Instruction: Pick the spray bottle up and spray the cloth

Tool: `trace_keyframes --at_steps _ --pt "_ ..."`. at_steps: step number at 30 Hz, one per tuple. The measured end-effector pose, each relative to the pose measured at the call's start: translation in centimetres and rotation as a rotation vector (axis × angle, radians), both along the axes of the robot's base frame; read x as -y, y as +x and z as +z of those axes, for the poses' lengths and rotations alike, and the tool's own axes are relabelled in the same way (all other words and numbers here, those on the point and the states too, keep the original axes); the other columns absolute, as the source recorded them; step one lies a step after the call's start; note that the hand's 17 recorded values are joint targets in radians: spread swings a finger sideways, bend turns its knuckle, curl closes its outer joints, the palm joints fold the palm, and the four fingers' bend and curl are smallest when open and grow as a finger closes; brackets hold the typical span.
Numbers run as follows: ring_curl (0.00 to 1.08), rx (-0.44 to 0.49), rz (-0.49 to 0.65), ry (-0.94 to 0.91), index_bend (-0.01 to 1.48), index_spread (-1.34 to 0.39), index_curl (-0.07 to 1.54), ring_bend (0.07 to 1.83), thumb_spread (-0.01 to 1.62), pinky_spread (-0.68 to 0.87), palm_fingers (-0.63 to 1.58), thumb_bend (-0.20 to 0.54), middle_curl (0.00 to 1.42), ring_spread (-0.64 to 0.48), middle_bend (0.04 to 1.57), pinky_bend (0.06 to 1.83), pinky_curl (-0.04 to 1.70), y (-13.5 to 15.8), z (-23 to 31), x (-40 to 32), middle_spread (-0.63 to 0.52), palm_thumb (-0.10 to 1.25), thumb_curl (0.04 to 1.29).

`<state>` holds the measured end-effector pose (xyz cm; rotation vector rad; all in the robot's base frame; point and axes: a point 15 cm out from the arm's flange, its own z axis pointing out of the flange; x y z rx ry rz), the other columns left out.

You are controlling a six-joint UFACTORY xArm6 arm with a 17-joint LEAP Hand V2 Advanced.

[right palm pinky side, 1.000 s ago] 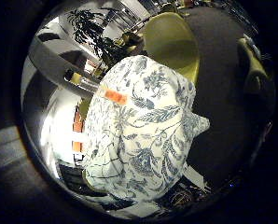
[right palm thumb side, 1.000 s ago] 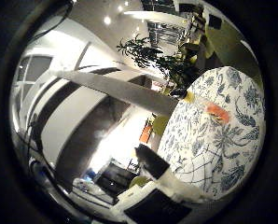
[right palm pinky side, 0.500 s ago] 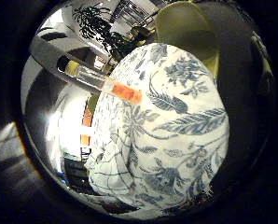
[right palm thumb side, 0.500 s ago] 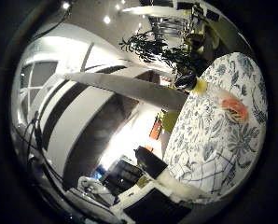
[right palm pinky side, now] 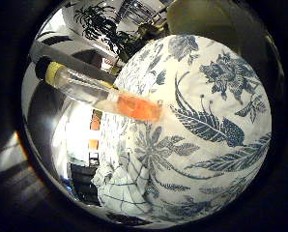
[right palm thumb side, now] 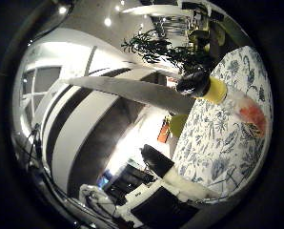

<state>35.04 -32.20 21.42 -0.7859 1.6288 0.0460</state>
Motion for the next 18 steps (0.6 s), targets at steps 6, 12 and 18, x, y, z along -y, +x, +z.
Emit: trace_keyframes --at_steps 6,12,18 --pt "0.25 -0.025 0.012 0.0 0.15 -0.1 0.27 0.45 0.99 0.37 0.14 -0.021 0.34 0.21 0.32 0.47 0.25 1.0 -1.2 -0.7 0.19 0.59 0.32" --pt "0.26 -0.049 0.004 -0.012 0.15 -0.1 0.27 0.45 1.0 0.37 0.17 -0.024 0.35 0.21 0.34 0.45 0.26 2.0 -2.2 -0.8 0.17 0.6 0.32" --pt "0.27 -0.053 0.001 0.002 0.17 -0.1 0.29 0.48 1.01 0.38 0.28 -0.024 0.36 0.19 0.39 0.43 0.25 4.6 -2.7 -1.8 0.13 0.62 0.32"
